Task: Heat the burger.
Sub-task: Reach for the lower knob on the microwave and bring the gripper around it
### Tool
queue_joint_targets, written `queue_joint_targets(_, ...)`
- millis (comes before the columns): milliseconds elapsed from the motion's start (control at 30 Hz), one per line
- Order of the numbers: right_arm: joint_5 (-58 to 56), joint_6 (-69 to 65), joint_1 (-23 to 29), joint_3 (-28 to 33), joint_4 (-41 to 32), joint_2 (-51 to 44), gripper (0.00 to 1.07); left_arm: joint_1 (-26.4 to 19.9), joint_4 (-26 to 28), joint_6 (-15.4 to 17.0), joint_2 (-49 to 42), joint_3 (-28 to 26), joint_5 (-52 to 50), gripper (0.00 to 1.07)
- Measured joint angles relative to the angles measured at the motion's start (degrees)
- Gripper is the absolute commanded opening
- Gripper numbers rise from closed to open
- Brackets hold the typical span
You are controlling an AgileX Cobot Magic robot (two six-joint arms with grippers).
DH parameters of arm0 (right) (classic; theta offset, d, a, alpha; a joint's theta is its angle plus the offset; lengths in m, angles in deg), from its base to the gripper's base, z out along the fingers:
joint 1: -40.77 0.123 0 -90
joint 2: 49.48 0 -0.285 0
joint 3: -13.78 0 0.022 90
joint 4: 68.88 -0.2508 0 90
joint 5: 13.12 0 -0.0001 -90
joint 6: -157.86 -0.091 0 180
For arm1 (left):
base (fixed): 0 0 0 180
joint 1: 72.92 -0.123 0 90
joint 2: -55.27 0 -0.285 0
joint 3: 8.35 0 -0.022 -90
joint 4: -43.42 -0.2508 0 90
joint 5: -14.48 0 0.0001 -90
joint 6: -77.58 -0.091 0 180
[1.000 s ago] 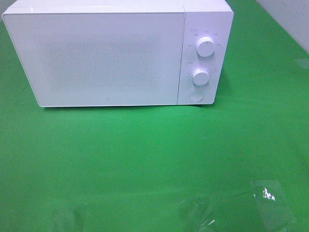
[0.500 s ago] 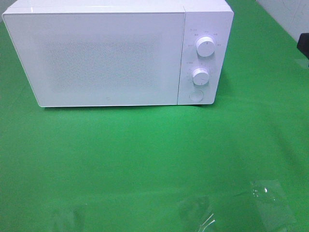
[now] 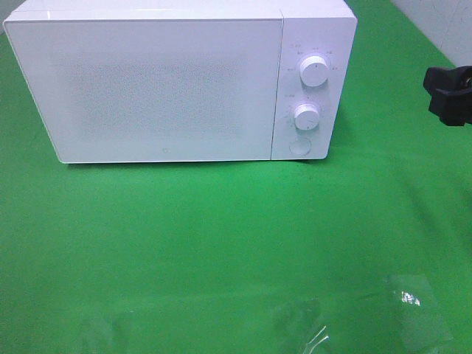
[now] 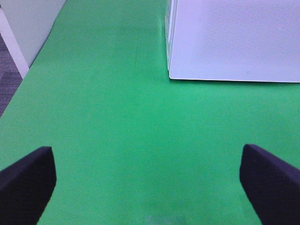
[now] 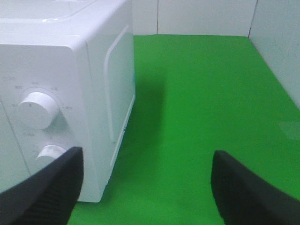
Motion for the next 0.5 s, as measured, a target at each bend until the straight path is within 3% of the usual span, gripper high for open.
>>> queue_joint_targets(33, 3.5, 2.12, 0.52, 1.43, -4.13, 1.49, 0.72, 0.0, 0.0, 0.0, 0.0, 0.0, 0.0, 1.0)
queue_joint_targets(133, 5.27, 3.09, 1.2, 2.18, -6.53, 2.12, 0.72, 0.0, 0.0, 0.0, 0.0, 0.0, 0.0, 1.0)
queue_joint_targets(267, 13.81, 10.2, 8.42, 5.21, -17.82, 5.56, 0.72, 0.0, 0.0, 0.0, 0.0, 0.0, 0.0, 1.0)
queue_joint_targets(367, 15.36, 11.4, 9.97, 5.56, -19.54, 6.3, 0.72, 0.0, 0.0, 0.0, 0.0, 0.0, 0.0, 1.0)
queue_joint_targets(400, 18.05, 13.58, 13.06, 5.9, -22.46, 7.91, 0.72, 0.0, 0.0, 0.0, 0.0, 0.0, 0.0, 1.0)
queue_joint_targets(500, 20.68, 15.58, 15.81, 5.9, -25.21, 9.4, 0.72, 0.0, 0.0, 0.0, -0.06, 0.0, 0.0, 1.0)
